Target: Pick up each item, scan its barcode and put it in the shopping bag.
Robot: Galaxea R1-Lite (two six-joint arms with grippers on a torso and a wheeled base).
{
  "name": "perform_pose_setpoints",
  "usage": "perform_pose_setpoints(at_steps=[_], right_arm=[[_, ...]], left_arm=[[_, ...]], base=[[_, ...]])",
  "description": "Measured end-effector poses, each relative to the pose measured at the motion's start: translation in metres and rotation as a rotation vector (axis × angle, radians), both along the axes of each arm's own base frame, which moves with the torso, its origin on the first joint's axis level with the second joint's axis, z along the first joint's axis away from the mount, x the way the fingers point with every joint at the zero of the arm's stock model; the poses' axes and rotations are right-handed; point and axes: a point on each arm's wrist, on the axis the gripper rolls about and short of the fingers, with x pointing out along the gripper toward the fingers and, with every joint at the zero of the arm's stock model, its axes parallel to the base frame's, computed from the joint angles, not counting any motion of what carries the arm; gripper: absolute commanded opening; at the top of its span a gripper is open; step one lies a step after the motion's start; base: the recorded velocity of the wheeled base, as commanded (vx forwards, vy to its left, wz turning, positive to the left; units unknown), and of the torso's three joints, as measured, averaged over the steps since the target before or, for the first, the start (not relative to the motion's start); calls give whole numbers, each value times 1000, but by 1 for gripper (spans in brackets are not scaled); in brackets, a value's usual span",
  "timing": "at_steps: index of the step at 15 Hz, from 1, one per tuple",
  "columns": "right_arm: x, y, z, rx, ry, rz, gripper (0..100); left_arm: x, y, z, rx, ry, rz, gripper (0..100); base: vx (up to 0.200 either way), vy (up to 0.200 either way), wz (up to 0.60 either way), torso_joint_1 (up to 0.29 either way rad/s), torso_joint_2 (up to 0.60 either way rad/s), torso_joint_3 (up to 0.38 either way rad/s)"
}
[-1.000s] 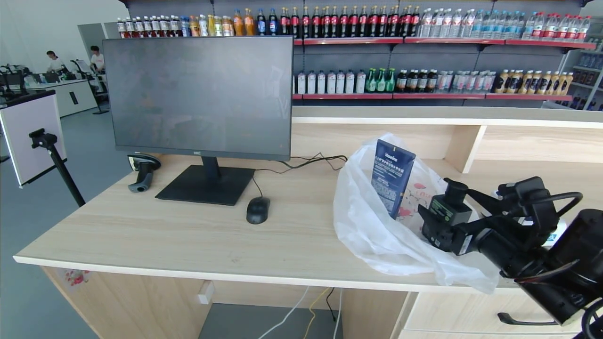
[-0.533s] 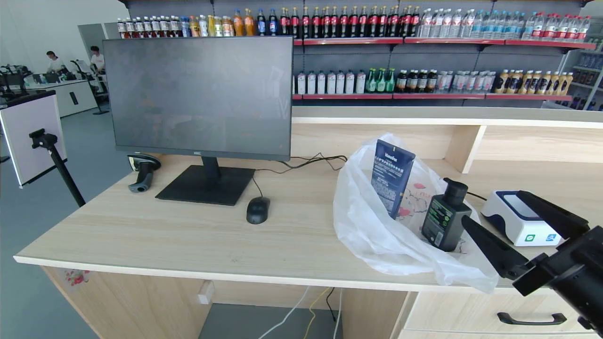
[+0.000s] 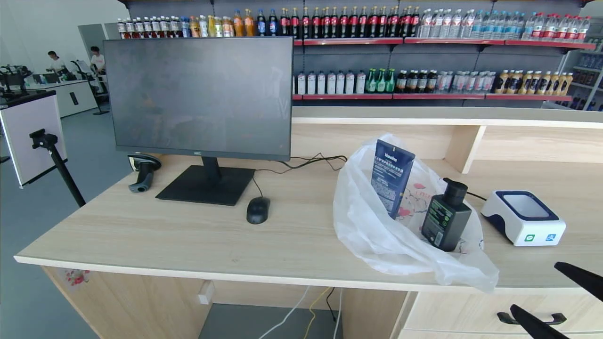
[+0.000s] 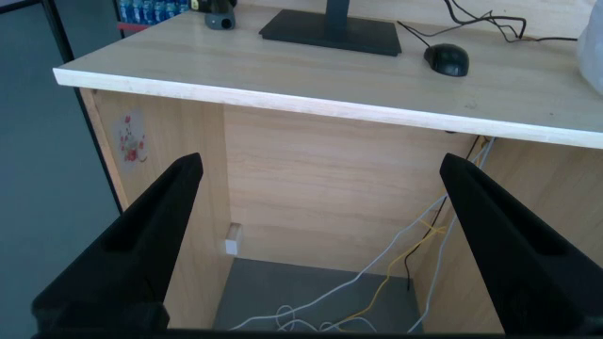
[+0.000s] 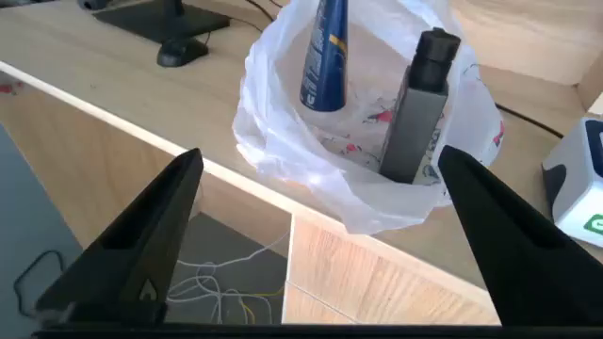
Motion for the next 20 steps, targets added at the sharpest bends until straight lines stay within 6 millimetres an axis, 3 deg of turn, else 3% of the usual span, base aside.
perform_pose_setpoints(at_steps=[4, 7, 13, 16, 20], right_arm=[[-52, -28, -35, -97, 169, 22, 100], [-73, -40, -49, -69, 143, 20, 100], [-81, -37, -49, -31, 88, -391, 100], [-79, -35, -51, -48, -11, -396, 100], [-78, -34, -55, -64, -9, -392, 100]], left_arm=[[0, 0, 0, 0, 0, 0, 100], [0, 0, 0, 0, 1, 0, 100], [0, 0, 0, 0, 0, 0, 100], [0, 0, 0, 0, 1, 0, 100], [0, 0, 0, 0, 1, 0, 100]], base=[[0, 0, 0, 0, 0, 0], [0, 0, 0, 0, 0, 0], [0, 0, 0, 0, 0, 0], [0, 0, 0, 0, 0, 0], [0, 0, 0, 0, 0, 0]])
